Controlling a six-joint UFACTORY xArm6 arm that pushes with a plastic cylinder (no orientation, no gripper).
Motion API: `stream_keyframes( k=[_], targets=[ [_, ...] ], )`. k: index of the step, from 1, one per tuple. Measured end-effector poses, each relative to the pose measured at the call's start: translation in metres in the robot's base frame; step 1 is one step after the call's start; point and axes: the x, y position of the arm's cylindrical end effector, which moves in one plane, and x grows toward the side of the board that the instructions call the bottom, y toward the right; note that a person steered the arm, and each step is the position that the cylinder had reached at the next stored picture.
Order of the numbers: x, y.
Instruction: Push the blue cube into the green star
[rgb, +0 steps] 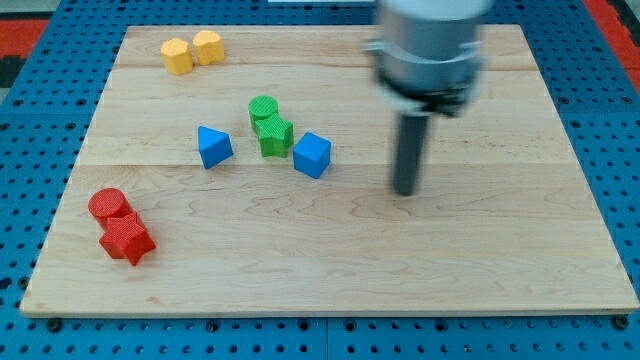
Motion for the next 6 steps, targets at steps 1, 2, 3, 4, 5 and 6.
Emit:
stream_keyframes(
  k=[1,2,3,4,5,6],
  targets=[
    [-0.026,0.028],
    [-0.032,-0.082],
    [-0.008,-0.121],
    [-0.008,-0.122],
    [-0.009,-0.054],
    [-0.022,-0.090]
  ],
)
